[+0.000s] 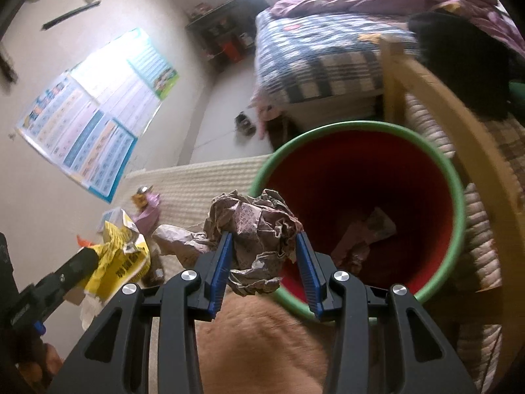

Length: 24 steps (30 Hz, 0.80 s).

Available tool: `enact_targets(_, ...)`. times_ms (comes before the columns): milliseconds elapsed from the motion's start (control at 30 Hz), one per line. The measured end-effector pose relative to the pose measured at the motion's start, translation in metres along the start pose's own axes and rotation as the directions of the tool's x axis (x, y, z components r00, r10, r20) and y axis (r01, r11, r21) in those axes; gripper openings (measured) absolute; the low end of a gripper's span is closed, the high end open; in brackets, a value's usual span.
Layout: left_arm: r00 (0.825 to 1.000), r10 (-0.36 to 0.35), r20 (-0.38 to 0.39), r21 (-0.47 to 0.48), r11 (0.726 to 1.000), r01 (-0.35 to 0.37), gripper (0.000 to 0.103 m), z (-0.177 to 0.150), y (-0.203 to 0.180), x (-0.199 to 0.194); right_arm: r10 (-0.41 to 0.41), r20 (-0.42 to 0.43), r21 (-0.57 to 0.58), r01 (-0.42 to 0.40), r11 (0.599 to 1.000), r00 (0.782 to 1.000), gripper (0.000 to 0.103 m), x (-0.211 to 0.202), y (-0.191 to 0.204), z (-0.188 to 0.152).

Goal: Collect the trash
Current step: 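Carry both items over the red bin and open both tools to drop them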

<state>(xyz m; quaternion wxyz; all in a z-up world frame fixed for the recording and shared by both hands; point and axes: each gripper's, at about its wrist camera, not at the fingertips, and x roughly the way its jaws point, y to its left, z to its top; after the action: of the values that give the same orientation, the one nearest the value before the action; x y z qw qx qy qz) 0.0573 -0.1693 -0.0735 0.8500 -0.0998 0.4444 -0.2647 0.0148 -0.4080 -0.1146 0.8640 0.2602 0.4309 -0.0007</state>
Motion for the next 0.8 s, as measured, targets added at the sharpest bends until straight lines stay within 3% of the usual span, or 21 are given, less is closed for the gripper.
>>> enact_targets(333,0.987,-0.125,-0.103,0.123,0.983,0.138,0.009,0.006,-0.069,0.055,-0.108,0.063,0.100,0.102,0.990,0.992,0.040,-0.026,-0.057,0.013)
enact_targets(400,0.983,-0.142,-0.114,0.132,0.979,0.156,0.024,0.006,-0.077,0.062,-0.130,0.071,0.124,0.120,0.985,0.989,0.050,-0.028,-0.065,0.013)
enact_targets(433,0.983,-0.144,-0.112,0.132,0.979,0.158,0.046,0.007,-0.080,0.064,-0.131,0.075,0.143,0.119,0.983,0.989,0.051,-0.030,-0.070,0.013)
enact_targets(467,0.984,-0.148,-0.097,0.126,0.979,0.160,0.057,0.007,-0.079,0.063,-0.130,0.075,0.150,0.118,0.982,0.989,0.051,-0.031,-0.073,0.012)
enact_targets(700,0.991,-0.104,-0.083,0.049,0.993,0.108,0.060,0.000,-0.048,0.051,-0.127,0.069,0.143,0.116,0.983,0.989,0.057,-0.029,-0.068,0.010)
enact_targets(800,0.996,-0.045,-0.073,0.011,0.999,0.046,0.061,-0.005,-0.022,0.039,-0.116,0.057,0.108,0.109,0.988,0.992,0.057,-0.023,-0.056,0.009)
